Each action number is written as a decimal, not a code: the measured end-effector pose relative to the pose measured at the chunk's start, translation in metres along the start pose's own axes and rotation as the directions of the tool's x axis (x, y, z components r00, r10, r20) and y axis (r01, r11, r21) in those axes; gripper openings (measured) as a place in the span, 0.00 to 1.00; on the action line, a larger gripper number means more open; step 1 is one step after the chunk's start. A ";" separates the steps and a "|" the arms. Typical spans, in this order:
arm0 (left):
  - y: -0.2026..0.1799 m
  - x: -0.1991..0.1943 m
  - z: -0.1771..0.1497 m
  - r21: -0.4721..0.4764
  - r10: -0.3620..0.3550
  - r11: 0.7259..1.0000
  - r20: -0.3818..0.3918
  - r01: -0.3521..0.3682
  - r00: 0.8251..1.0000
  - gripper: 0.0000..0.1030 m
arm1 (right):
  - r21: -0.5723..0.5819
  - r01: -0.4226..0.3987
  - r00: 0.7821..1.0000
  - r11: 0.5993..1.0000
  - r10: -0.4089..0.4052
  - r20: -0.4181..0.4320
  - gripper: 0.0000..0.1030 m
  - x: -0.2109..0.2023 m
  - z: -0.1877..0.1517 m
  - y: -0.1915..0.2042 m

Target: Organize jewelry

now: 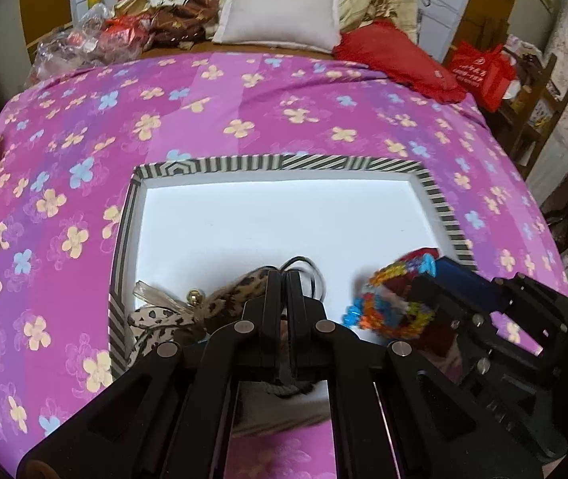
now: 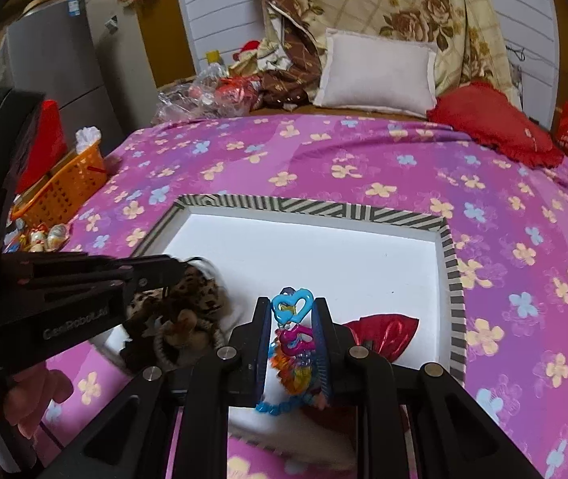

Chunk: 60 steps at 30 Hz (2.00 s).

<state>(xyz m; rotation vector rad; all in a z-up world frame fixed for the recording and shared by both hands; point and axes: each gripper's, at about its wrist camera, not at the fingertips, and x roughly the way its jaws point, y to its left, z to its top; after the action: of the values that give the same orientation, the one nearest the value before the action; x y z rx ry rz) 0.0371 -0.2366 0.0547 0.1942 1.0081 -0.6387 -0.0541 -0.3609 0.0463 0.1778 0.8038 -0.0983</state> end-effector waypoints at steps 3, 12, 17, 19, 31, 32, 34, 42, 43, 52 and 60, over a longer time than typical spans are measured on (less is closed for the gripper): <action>0.007 0.011 0.000 -0.015 0.023 1.000 -0.021 -0.024 1.000 0.01 | 0.013 0.019 1.000 1.000 -0.018 -0.026 0.19 0.017 0.002 -0.010; 0.020 0.031 -0.004 -0.032 0.069 0.997 -0.059 -0.071 0.996 0.01 | 0.054 0.087 0.993 0.995 -0.082 -0.082 0.19 0.046 -0.006 -0.035; 0.020 0.032 -0.007 -0.033 0.079 0.996 -0.057 -0.081 0.995 0.01 | 0.059 0.094 0.992 0.994 -0.088 -0.092 0.19 0.046 -0.011 -0.034; 0.022 0.031 -0.008 -0.049 0.072 0.996 -0.054 -0.075 0.996 0.03 | 0.077 0.087 0.992 0.993 -0.079 -0.099 0.24 0.045 -0.013 -0.035; 0.019 -0.005 -0.025 -0.049 0.084 0.995 0.024 -0.082 0.996 0.53 | 0.110 0.051 0.998 0.993 -0.048 -0.031 0.46 0.005 -0.025 -0.026; 0.018 -0.009 -0.028 -0.042 0.092 0.995 0.033 -0.091 0.995 0.53 | 0.109 0.049 0.999 0.993 -0.046 -0.026 0.46 0.000 -0.028 -0.023; 0.015 -0.016 -0.035 -0.028 0.116 0.993 0.053 -0.115 0.992 0.53 | 0.107 0.049 0.999 0.993 -0.047 -0.019 0.47 -0.006 -0.031 -0.019; 0.004 -0.038 -0.066 0.009 0.177 0.984 0.099 -0.179 0.979 0.54 | 0.099 0.075 0.997 0.992 -0.077 0.011 0.68 -0.034 -0.052 -0.005; 0.004 -0.040 -0.069 0.007 0.179 0.984 0.100 -0.180 0.979 0.54 | 0.102 0.076 0.997 0.992 -0.077 0.011 0.68 -0.037 -0.054 -0.004; 0.001 -0.065 -0.094 -0.013 0.210 0.978 0.144 -0.210 0.967 0.54 | 0.108 0.097 0.995 0.989 -0.097 0.001 0.68 -0.059 -0.079 0.002; -0.005 -0.081 -0.114 -0.007 0.214 0.976 0.174 -0.216 0.961 0.54 | 0.089 0.106 0.994 0.990 -0.106 0.000 0.68 -0.073 -0.097 0.013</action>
<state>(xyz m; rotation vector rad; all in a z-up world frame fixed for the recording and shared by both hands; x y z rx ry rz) -0.0782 -0.1585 0.0621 0.2504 0.8022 -0.4549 -0.1707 -0.3276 0.0348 0.2192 0.8051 -0.2347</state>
